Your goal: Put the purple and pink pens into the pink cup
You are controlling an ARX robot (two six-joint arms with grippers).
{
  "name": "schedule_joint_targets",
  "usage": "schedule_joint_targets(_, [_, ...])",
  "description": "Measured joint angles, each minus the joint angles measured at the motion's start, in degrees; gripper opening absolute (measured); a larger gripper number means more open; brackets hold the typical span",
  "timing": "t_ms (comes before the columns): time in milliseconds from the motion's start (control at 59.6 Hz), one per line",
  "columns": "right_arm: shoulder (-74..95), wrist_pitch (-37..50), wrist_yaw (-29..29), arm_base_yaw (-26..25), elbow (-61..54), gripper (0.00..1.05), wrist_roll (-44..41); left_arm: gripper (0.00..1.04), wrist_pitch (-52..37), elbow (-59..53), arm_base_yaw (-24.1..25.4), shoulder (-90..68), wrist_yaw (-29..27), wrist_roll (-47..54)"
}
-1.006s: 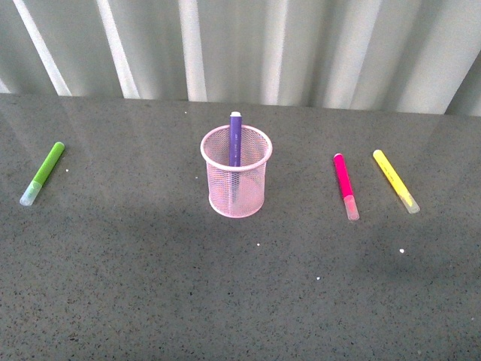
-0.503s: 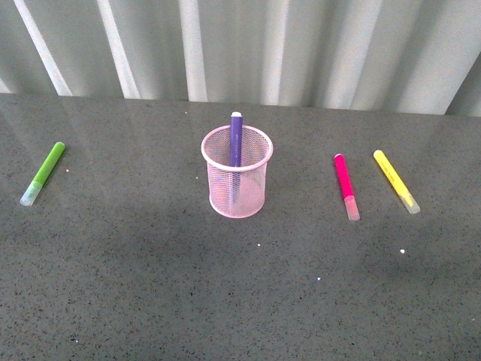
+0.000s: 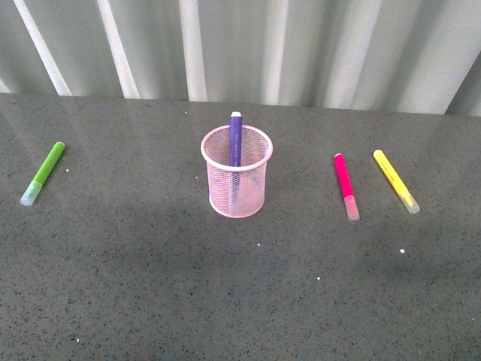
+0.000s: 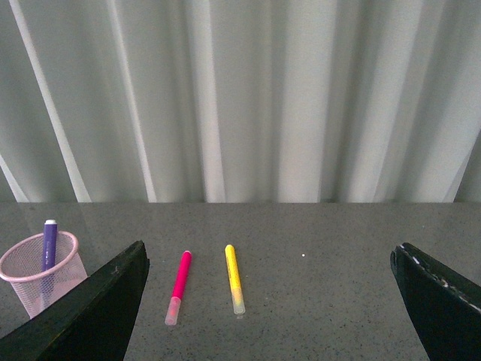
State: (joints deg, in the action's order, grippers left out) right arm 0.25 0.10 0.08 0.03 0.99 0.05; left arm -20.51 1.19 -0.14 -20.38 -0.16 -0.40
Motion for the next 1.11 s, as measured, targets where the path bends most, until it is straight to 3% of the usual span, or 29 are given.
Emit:
schedule_joint_targets(553, [0.00,0.00,0.00,0.00,0.00,0.98,0.00,0.04,10.21,-0.02,0.00,10.27,0.00,0.00])
schedule_joint_targets(671, [0.00,0.00,0.02,0.00,0.00,0.98,0.00,0.04,20.11,0.00,0.00,19.02,0.09,0.02])
schedule_joint_targets(872, [0.00,0.00,0.00,0.00,0.00,0.98,0.00,0.04,20.44,0.00,0.00,20.13,0.13,0.02])
schedule_joint_targets(1107, [0.00,0.00,0.00,0.00,0.00,0.98,0.00,0.45,20.48,0.00,0.00,20.13,0.13,0.00])
